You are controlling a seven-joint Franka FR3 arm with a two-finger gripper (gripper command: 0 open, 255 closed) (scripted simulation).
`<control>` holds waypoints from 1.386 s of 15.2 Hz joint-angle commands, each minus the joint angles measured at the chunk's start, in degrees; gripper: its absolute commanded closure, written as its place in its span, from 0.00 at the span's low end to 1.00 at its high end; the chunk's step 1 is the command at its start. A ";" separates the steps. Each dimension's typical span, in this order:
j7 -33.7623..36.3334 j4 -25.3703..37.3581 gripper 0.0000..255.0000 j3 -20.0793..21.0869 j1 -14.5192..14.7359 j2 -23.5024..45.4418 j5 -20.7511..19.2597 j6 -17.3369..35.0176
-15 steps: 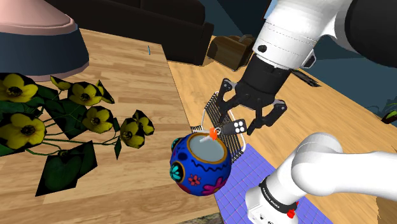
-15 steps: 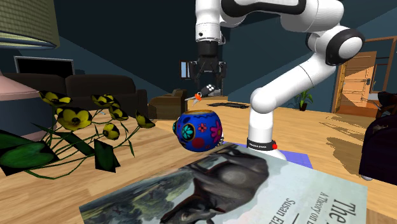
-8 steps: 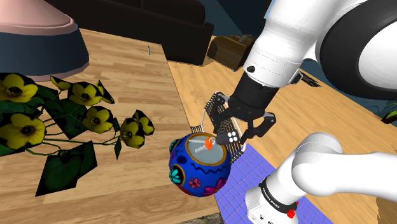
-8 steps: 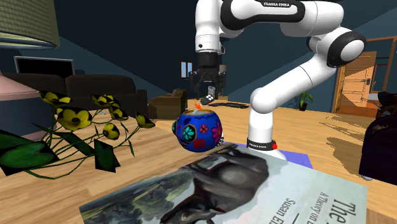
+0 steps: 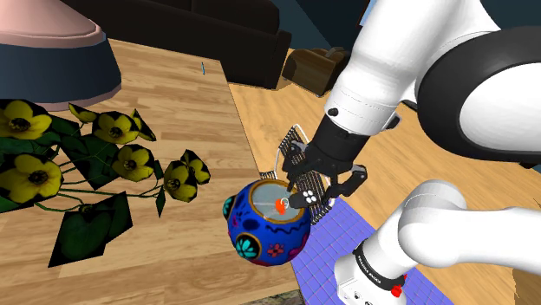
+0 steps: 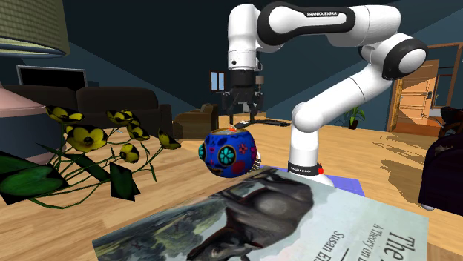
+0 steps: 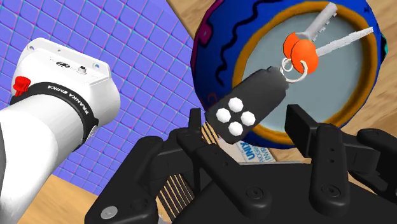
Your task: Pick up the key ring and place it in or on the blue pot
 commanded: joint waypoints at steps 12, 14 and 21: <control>0.25 3.75 0.00 -1.59 -0.67 0.54 -1.54 -3.23; 0.51 7.31 0.00 -2.90 -1.23 1.28 -2.81 -6.08; 0.51 7.32 0.00 -2.89 -1.24 1.28 -2.81 -6.08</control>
